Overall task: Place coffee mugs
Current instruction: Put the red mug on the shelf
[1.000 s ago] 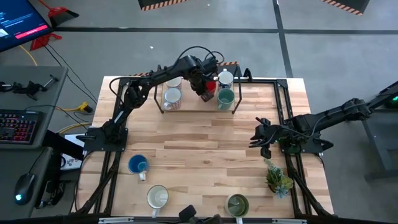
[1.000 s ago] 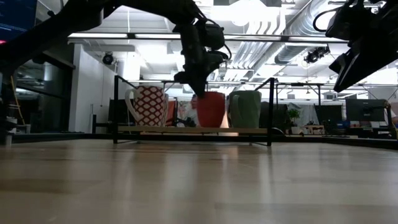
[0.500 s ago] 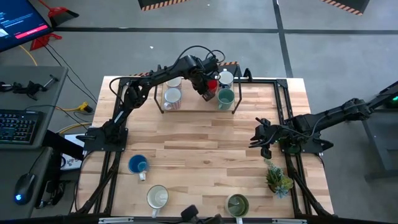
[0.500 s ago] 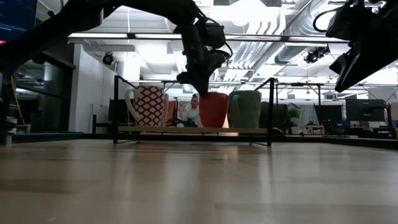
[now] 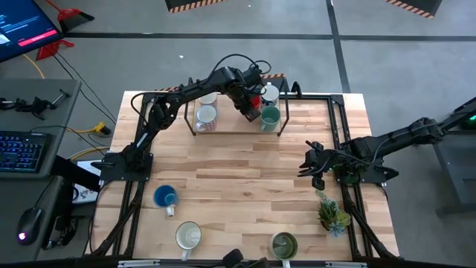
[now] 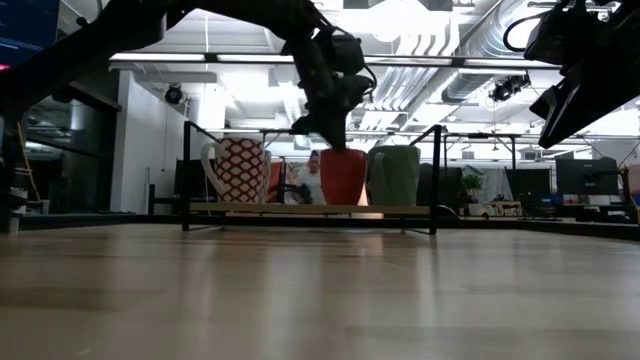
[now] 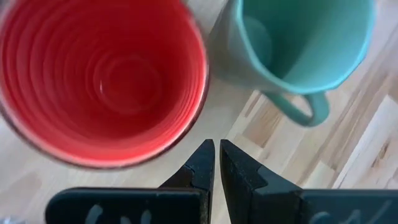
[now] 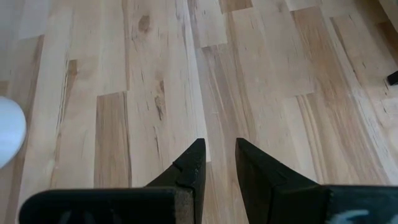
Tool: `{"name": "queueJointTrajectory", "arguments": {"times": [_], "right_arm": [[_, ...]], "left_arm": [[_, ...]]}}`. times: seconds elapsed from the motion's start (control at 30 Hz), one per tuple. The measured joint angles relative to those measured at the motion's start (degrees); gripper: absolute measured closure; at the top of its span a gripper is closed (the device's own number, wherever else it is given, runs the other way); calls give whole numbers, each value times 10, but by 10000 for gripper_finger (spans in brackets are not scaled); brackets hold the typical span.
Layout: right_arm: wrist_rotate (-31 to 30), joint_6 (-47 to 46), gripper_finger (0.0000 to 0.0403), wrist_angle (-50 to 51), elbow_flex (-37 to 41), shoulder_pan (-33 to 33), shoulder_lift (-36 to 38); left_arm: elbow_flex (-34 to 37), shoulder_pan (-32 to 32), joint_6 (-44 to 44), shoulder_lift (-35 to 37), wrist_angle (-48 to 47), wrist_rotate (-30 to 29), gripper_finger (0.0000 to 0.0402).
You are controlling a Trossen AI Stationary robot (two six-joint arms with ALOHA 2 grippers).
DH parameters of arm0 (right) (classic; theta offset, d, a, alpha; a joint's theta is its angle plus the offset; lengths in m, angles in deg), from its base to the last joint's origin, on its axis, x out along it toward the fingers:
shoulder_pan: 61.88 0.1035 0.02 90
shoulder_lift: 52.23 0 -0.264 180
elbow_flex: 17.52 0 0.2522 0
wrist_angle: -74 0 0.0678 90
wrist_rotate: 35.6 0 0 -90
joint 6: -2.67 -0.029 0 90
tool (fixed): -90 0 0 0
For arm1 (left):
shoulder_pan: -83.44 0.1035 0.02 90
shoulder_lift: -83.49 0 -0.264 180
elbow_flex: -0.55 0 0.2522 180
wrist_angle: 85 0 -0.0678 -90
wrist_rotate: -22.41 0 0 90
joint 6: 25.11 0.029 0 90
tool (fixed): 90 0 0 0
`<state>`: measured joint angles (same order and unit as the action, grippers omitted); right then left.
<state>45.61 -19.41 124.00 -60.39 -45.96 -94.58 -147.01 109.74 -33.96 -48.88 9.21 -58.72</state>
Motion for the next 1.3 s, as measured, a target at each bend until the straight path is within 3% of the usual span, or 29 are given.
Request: {"name": "queueJointTrajectory", "arguments": {"times": [0.43,0.67,0.87,1.1,1.3], "right_arm": [[4,-4,336,8,0,0,0],[4,-4,336,19,0,0,0],[-1,3,336,34,0,0,0],[-8,1,336,31,0,0,0],[-9,1,336,23,0,0,0]], "left_arm": [[-1,-2,13,-49,21,29,387],[-7,-7,71,-65,23,-6,387],[-12,-8,75,3,25,-17,387],[-10,-6,64,67,22,-81,387],[-9,-7,61,74,25,-94,386]]}}
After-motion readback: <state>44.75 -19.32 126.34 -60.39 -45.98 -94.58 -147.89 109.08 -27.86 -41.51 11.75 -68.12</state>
